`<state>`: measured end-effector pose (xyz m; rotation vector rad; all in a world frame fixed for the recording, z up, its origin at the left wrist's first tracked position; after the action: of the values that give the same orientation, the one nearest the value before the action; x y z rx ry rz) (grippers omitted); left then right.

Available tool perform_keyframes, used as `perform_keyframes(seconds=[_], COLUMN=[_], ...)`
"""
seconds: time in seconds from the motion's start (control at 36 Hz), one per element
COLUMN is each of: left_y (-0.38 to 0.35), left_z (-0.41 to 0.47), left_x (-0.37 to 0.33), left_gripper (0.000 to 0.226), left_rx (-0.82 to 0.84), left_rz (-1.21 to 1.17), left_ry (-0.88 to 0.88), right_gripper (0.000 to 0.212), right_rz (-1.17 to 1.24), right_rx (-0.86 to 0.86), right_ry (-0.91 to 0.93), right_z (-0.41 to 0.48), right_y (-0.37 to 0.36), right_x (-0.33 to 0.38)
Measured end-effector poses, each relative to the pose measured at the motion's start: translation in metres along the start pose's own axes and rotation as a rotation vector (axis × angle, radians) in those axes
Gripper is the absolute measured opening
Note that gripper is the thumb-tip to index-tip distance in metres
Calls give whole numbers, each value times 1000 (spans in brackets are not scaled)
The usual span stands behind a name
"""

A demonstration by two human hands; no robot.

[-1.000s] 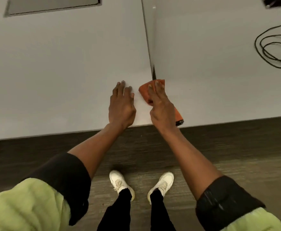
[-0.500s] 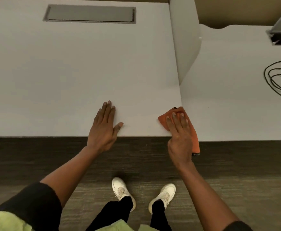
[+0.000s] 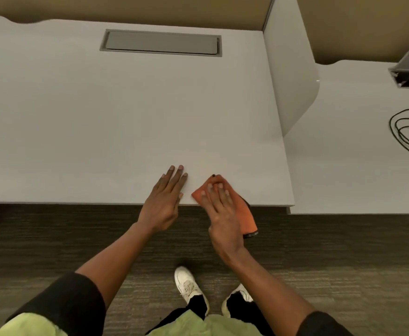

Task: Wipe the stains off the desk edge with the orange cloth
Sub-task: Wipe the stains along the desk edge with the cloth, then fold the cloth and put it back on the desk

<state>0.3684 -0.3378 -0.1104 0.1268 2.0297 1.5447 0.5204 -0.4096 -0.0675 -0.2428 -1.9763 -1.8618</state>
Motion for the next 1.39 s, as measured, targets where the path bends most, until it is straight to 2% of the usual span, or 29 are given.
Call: perform_keyframes(seconds=[0.08,0.14,0.22,0.33,0.44,0.58,0.72,0.78,0.86,0.97,1.08,1.19,1.39], left_y=[-1,-1,-2,0,1,1,8,15,32,69,104,126,159], left_z=[-5,-5,-6,-7,-5,-4,1,4,9,14,18,22,25], left_x=[4,5,7,6,3,4,4,5,3,-10,-28,-36,-15], left_gripper=[62,62,62,62,63,64,62,57,47,38,40,50,46], left_rx=[3,11,30,40,42,24,22,26,28,-17,-59,-112,-267], left_rz=[-29,-42,-62,-77,-64,-65,-94,-141,-263,-576,-708,-740,-659], left_ry=[0,3,21,52,69,87,120,172,276,312,243,208,228], right_gripper=[83,75,78,79,77,90,94,89,76,67,63,62,63], right_rz=[-113,-204,-227,-129,-57,11,101,157,338,659,853,907,941], right_rx=[57,62,-7,-97,-155,-39,124,185,233,149,56,14,-51], right_ry=[79,56,-90,-365,-484,-243,26,66,15,-72,-77,-26,62], right_z=[-12,-15,-9,15,37,52,44,44,55,65,79,94,109], right_y=[-1,8,33,61,60,27,11,12,28,64,91,106,114], right_x=[-4,-21,-63,-114,-111,-55,-12,-8,-15,-32,-35,-26,-5])
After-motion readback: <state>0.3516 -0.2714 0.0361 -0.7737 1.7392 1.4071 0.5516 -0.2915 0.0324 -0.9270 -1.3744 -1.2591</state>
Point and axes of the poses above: each hand's wrist, its own z-axis towards the middle knuckle, its own y-axis out of the back of the hand, x = y × z, the point moved 9 cm from there along z, towards the middle knuckle, and after that the axes turned 4 degrees about x, right-handed, at the moved point
